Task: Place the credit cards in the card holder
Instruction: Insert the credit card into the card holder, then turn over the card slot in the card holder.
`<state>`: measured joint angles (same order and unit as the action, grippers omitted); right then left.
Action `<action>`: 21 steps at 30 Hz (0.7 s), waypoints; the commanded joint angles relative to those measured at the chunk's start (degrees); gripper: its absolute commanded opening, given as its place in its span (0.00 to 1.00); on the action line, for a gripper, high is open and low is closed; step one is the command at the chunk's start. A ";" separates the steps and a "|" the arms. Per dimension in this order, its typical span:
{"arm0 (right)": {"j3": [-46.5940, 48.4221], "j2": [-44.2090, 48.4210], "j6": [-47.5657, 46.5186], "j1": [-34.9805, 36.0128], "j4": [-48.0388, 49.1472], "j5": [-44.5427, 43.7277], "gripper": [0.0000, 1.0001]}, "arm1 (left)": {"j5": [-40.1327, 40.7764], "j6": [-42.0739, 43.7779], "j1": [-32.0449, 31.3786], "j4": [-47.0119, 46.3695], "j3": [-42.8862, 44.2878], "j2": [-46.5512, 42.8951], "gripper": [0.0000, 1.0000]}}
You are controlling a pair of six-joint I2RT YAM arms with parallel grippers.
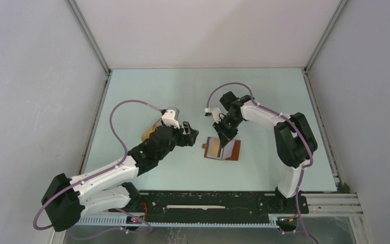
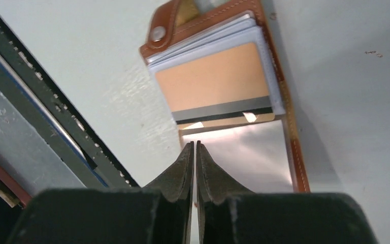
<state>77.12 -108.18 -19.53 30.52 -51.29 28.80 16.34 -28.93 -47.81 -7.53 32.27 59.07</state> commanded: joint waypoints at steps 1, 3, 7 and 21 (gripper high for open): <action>1.95 9.11 -2.41 0.50 -1.24 0.67 0.11 | 0.55 -0.95 0.27 2.33 2.36 -5.50 0.75; 1.53 13.12 -2.61 0.78 -0.83 1.06 0.12 | -0.18 -2.26 0.24 2.47 1.01 -8.00 0.75; -0.65 20.45 -2.05 1.29 1.35 3.14 0.15 | -1.33 -3.69 0.14 2.84 -1.61 -13.17 0.76; -7.76 41.32 -2.23 -0.06 10.23 8.40 0.17 | -4.11 -0.90 0.21 -0.99 -4.24 -21.14 0.84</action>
<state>70.76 -74.32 -20.97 31.11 -46.89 35.42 15.77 -31.03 -47.81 -3.53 29.76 37.47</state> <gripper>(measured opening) 0.164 0.776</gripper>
